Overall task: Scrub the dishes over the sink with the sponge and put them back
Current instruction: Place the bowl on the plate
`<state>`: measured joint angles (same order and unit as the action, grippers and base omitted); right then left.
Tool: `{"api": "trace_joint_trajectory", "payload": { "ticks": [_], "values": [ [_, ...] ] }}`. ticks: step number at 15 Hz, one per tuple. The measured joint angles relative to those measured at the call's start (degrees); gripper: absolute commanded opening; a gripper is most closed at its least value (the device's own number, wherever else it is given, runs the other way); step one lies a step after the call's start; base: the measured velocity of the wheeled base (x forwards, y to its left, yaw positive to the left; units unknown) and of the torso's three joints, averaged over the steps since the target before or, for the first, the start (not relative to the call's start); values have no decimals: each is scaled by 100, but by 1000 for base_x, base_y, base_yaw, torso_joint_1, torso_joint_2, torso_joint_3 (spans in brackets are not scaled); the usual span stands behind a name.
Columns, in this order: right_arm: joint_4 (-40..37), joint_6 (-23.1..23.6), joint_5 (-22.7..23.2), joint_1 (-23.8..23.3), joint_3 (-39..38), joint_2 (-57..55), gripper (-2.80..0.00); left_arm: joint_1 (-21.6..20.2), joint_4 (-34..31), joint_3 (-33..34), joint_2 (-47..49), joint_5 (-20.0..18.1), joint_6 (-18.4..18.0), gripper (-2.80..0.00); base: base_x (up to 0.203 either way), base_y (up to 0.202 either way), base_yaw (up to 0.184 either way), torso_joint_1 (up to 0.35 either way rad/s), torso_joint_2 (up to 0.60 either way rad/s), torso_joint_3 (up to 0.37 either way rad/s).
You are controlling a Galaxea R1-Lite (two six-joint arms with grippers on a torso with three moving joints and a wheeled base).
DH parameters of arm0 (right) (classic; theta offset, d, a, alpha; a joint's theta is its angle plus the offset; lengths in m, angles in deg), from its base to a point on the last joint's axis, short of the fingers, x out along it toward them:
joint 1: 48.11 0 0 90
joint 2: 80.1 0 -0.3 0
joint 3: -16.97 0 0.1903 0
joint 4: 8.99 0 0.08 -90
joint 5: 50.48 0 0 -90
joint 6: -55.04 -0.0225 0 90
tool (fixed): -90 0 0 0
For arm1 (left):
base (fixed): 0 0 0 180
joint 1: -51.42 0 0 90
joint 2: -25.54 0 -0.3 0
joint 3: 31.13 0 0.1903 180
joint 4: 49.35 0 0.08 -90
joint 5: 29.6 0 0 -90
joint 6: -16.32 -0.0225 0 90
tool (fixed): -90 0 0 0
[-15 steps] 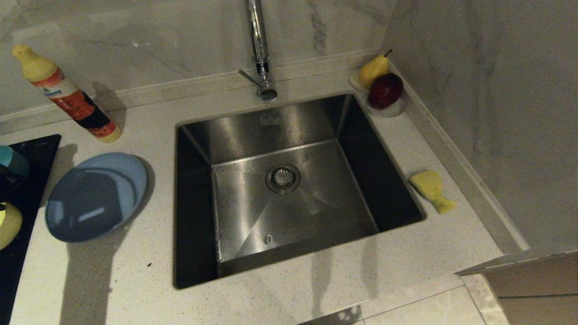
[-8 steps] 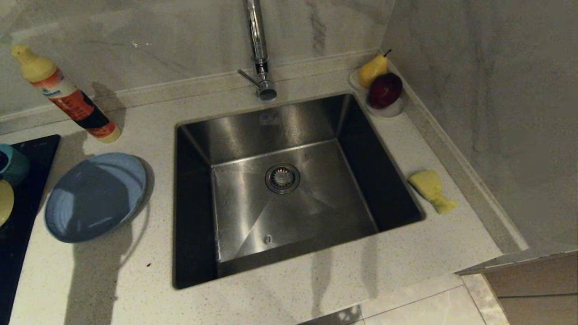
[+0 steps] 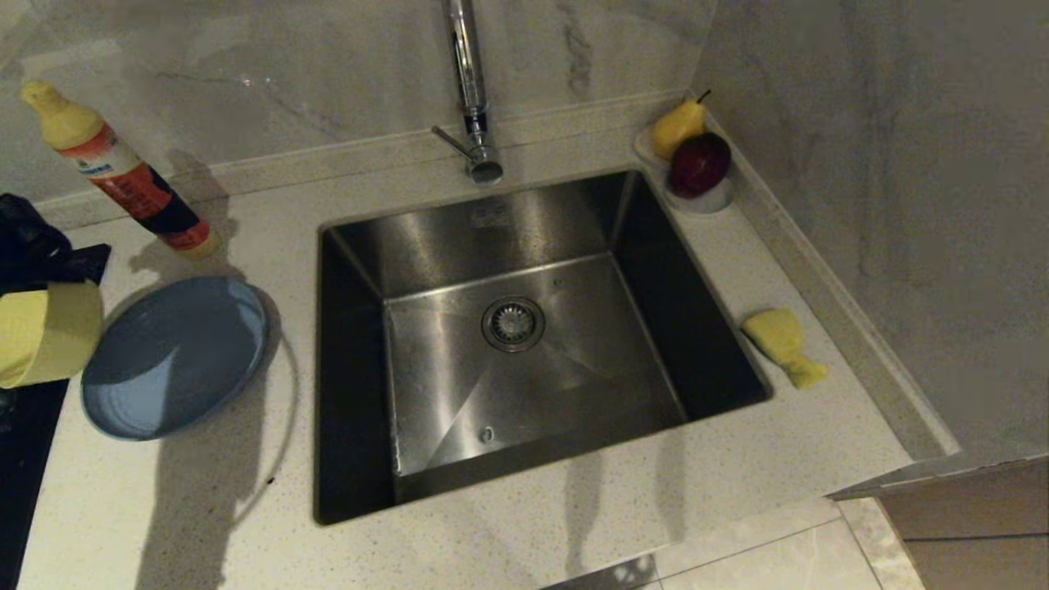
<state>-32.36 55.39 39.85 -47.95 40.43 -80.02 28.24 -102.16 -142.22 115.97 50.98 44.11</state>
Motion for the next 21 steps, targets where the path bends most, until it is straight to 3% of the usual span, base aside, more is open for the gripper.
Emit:
{"api": "trace_joint_trajectory", "payload": {
  "ticks": [3,7,9,14,15,16,21],
  "values": [
    [-2,-2,0,0,0,0,-280,805,170,232,133,785,-37,-280,0,0,0,0,0,0],
    [-1,-2,0,0,0,0,-280,1327,648,307,657,1489,-55,-280,0,0,0,0,0,0],
    [0,-5,-3,0,0,0,-280,1437,894,306,894,1664,-57,-280,0,0,0,0,0,0],
    [0,-5,0,0,0,0,-280,1585,919,188,1181,1694,-49,-280,0,0,0,0,0,0],
    [0,-2,0,0,0,0,-280,1627,919,174,1197,1702,-36,-55,0,0,0,0,0,0],
    [0,-2,-2,0,0,0,-280,1676,918,169,1202,1733,-12,0,0,0,0,0,0,0],
    [0,-2,0,0,0,0,-280,1882,872,181,916,1681,178,0,0,0,0,0,0,0]
  ]
}}
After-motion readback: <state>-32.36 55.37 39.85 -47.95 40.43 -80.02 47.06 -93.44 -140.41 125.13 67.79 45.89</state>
